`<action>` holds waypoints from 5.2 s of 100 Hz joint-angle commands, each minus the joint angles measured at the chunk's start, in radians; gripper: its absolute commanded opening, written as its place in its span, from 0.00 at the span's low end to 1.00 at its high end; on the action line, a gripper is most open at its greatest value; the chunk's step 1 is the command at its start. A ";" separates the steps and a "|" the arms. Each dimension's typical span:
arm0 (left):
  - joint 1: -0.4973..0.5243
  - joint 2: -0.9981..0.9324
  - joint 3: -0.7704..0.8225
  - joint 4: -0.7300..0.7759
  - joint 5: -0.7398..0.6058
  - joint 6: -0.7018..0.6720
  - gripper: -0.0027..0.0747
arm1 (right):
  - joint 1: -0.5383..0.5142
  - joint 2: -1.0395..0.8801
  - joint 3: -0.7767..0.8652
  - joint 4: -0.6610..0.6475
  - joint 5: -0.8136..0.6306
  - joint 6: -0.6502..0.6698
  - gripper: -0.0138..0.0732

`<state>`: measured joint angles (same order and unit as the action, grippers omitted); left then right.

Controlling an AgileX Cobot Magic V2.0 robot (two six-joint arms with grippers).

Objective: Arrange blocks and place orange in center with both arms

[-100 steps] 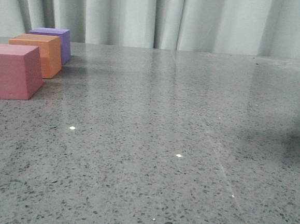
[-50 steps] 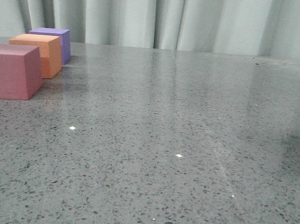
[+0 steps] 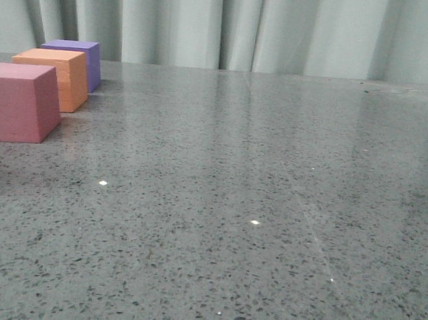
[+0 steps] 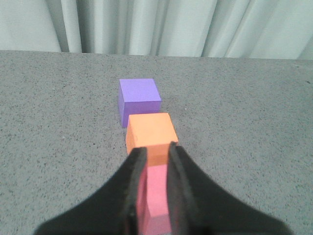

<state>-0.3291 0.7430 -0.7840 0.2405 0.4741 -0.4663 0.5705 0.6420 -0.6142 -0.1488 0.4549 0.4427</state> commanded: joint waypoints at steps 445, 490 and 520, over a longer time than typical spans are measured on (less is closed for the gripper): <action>0.329 -0.780 0.805 -0.316 -0.439 0.466 0.01 | -0.566 -0.557 0.596 0.083 -0.514 -0.251 0.02; 0.329 -0.780 0.805 -0.316 -0.439 0.466 0.01 | -0.591 -0.677 0.637 0.079 -0.473 -0.247 0.02; 0.329 -0.780 0.805 -0.316 -0.439 0.466 0.01 | -0.591 -0.677 0.637 0.079 -0.473 -0.247 0.02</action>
<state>-0.0020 -0.0036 0.0013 -0.0665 0.1217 0.0118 -0.0160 -0.0103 0.0280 -0.0680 0.0515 0.1947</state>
